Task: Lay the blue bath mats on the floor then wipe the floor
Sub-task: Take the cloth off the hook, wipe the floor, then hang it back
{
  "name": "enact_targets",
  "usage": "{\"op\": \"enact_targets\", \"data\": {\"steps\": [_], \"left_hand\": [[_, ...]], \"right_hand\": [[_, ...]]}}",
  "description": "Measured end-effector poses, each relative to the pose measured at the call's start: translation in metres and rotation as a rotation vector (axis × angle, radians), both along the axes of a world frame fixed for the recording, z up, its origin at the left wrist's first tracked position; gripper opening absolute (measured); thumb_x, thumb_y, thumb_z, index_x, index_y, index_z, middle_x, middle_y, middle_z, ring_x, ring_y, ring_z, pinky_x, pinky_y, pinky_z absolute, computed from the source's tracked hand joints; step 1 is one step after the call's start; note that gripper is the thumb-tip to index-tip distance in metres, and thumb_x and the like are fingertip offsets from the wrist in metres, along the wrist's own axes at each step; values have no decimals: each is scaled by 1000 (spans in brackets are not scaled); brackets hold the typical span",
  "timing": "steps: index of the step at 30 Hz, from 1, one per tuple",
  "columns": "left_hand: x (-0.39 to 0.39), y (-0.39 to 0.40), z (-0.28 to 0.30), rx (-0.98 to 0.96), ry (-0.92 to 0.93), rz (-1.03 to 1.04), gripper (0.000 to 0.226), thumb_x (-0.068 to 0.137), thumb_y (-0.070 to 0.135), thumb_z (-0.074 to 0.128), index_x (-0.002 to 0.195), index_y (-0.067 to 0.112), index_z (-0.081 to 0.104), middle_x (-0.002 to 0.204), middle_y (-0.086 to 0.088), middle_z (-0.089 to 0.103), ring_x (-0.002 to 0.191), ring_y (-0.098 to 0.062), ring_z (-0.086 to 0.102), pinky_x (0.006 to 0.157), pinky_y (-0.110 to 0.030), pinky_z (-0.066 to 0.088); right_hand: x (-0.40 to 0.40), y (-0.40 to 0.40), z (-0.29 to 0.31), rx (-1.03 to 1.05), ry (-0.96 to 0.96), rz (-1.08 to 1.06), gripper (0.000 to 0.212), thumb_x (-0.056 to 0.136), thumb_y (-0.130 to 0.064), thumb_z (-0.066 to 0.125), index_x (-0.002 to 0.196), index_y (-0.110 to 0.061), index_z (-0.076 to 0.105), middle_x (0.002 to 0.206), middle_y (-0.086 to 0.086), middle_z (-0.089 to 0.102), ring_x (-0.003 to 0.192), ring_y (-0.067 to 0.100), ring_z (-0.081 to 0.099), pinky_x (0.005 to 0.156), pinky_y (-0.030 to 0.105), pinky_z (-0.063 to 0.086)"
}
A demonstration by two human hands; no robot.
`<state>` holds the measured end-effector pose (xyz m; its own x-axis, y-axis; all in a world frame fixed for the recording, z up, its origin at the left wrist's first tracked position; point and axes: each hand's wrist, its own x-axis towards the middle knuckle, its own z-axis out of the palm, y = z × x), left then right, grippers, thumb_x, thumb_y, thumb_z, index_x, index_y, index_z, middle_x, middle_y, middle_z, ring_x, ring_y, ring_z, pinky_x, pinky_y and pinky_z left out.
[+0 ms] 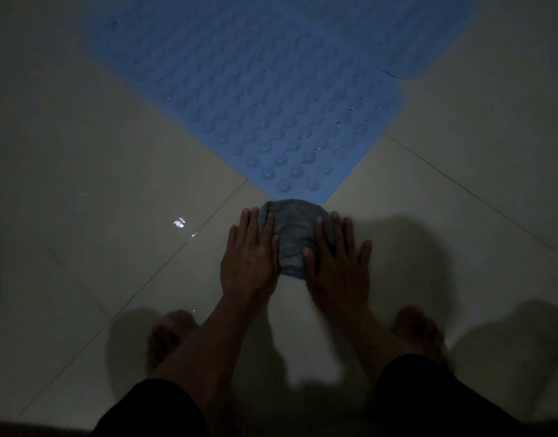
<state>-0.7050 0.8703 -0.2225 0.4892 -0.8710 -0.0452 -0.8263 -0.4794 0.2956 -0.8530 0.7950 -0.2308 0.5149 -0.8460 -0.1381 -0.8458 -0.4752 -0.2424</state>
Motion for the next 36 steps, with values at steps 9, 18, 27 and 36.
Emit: {"op": "enact_targets", "data": {"steps": [9, 18, 27, 36], "left_hand": [[20, 25, 0, 54, -16, 186, 53, 107, 36, 32, 154, 12, 34, 161, -15, 30, 152, -30, 21, 122, -49, 23], [33, 46, 9, 46, 27, 341, 56, 107, 36, 34, 156, 9, 29, 162, -19, 25, 153, -31, 17, 123, -45, 13], [55, 55, 6, 47, 1, 492, 56, 106, 37, 36, 154, 8, 34, 162, -18, 25, 152, -33, 18, 123, -47, 15], [107, 47, 2, 55, -47, 501, 57, 107, 40, 32, 155, 9, 31, 161, -20, 28, 152, -33, 19, 124, -49, 16]], "right_hand": [[33, -1, 7, 20, -2, 199, 62, 103, -51, 30, 158, -27, 14, 167, 0, 5, 154, 23, -1, 116, 62, 12], [61, -9, 6, -76, 16, 412, 64, 101, -56, 31, 157, -26, 22, 167, 0, 9, 154, 24, 1, 116, 62, 13], [106, -15, 0, -194, -22, 549, 64, 100, -57, 34, 155, -24, 30, 165, 5, 19, 153, 27, 11, 117, 63, 11], [162, -33, 3, -191, 22, 593, 64, 101, -58, 25, 156, -26, 24, 166, 4, 15, 154, 26, 6, 117, 63, 9]]}}
